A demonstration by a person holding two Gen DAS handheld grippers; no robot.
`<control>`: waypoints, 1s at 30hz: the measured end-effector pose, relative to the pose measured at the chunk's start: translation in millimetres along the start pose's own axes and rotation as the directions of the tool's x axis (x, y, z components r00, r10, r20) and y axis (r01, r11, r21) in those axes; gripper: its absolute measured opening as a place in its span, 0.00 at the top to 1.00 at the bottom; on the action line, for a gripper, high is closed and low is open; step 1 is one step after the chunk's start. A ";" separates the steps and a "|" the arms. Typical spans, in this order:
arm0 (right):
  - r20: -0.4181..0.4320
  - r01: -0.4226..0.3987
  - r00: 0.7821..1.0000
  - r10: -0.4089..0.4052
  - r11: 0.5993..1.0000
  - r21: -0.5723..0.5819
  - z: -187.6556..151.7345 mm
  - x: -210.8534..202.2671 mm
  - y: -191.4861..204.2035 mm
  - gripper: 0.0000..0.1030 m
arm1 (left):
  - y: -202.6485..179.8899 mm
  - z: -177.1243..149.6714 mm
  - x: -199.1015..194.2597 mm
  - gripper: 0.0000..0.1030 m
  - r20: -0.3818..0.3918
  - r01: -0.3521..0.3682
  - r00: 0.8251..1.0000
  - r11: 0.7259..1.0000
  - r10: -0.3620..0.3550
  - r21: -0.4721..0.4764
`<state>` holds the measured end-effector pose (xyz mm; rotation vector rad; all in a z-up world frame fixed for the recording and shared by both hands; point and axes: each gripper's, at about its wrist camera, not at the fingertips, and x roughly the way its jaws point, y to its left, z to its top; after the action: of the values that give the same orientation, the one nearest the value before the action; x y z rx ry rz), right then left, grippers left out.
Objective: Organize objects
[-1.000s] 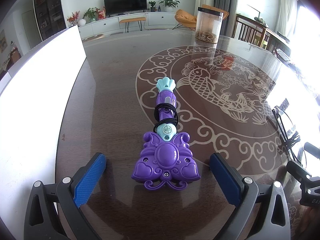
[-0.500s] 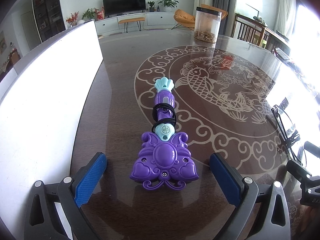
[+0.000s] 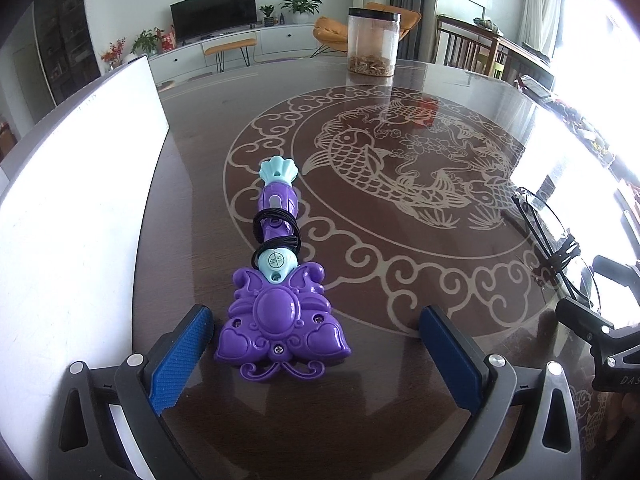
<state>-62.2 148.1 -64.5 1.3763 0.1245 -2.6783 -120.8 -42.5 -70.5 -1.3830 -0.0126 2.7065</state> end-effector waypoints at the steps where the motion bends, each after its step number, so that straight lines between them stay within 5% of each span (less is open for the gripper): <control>1: 0.000 0.000 1.000 0.000 1.000 0.000 0.0 0.0 0.0 0.00 | 0.1 0.0 0.0 0.00 0.000 0.001 1.000 1.000 -0.001 0.000; 30: 0.001 0.004 1.000 -0.004 1.000 0.005 -0.1 3.0 0.4 0.00 | 0.2 -0.1 0.0 0.00 -0.001 0.002 1.000 1.000 -0.002 0.001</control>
<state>-63.8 147.5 -67.0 1.3771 0.1205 -2.6850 -120.7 -42.7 -70.6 -1.3828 -0.0124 2.7041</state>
